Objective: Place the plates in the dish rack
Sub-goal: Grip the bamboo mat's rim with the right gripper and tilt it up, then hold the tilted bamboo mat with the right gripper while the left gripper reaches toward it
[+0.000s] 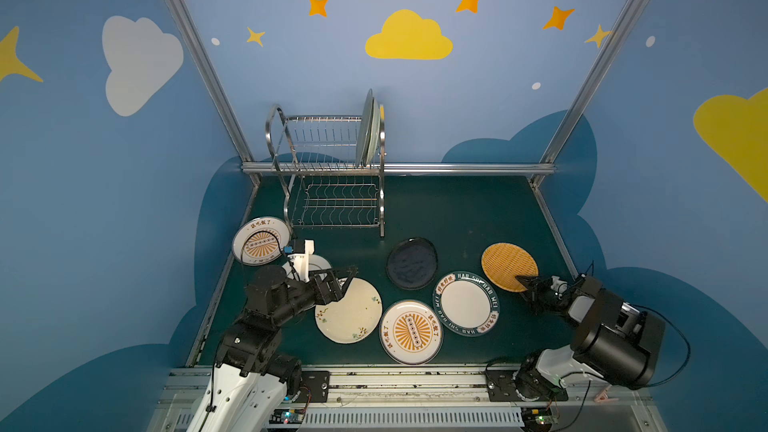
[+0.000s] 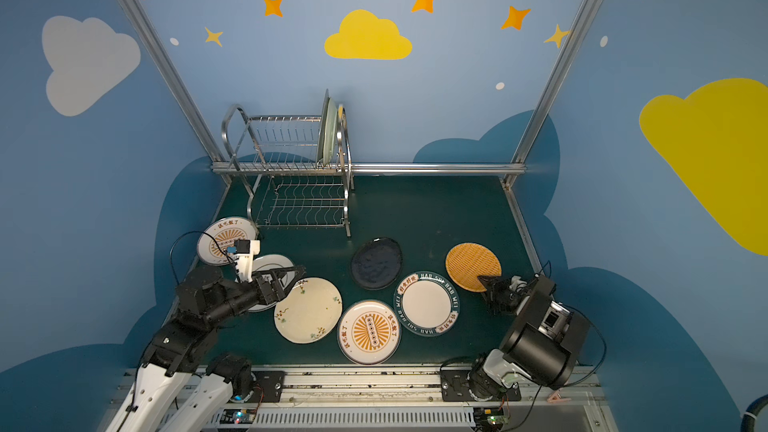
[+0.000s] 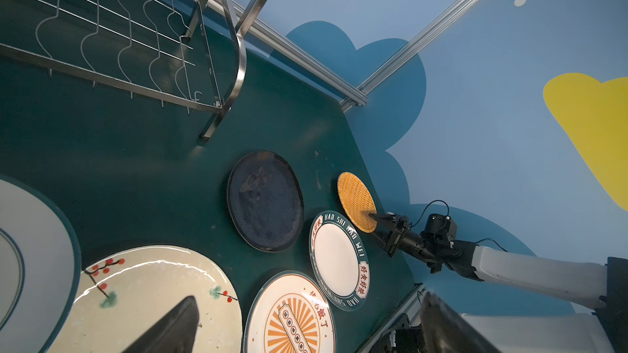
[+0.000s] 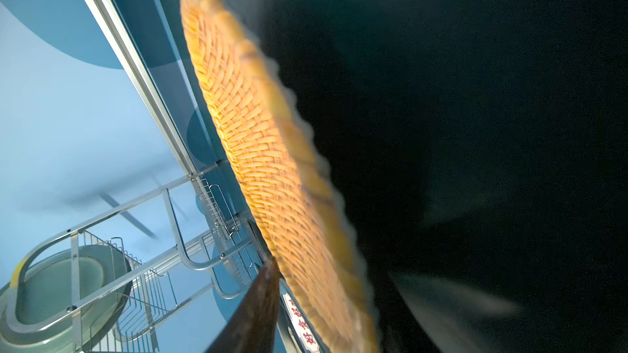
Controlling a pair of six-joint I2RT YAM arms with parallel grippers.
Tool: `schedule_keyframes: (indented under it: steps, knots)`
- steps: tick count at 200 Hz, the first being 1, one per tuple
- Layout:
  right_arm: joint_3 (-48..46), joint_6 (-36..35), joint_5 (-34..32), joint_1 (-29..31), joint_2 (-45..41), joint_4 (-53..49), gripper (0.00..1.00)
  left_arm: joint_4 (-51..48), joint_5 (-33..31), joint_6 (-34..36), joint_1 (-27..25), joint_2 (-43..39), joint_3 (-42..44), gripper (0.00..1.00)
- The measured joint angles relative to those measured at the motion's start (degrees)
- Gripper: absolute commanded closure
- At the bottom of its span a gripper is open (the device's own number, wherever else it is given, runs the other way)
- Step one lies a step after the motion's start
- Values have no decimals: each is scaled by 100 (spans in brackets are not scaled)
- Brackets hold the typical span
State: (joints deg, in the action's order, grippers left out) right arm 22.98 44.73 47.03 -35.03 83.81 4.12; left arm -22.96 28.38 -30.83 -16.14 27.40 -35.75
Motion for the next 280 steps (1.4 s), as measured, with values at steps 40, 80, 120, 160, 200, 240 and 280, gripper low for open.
schedule_keyframes:
  steps: [40, 80, 120, 160, 200, 240, 280]
  knots:
    - [83, 42, -2, 0, 181, -57, 73, 0, -24, 2, 0, -83, 0, 0]
    - [83, 48, -63, 2, 181, -127, 80, 0, -44, 2, 0, -96, 0, 0]
    - [83, 22, -44, 4, 170, -107, 89, -2, -46, 2, 0, -98, 0, 0]
    - [103, 0, 39, 24, 66, -48, 96, 0, -48, 2, 0, -98, 0, 0]
    - [166, -4, 22, 39, -212, -212, 100, 0, -46, 2, 9, -98, 0, 0]
    - [435, -2, -151, 57, -656, -822, 100, 61, 68, -17, 72, -98, 4, 0]
    - [881, -9, -197, 153, -1058, -1392, 100, 343, 385, -142, 166, -144, 116, 0]
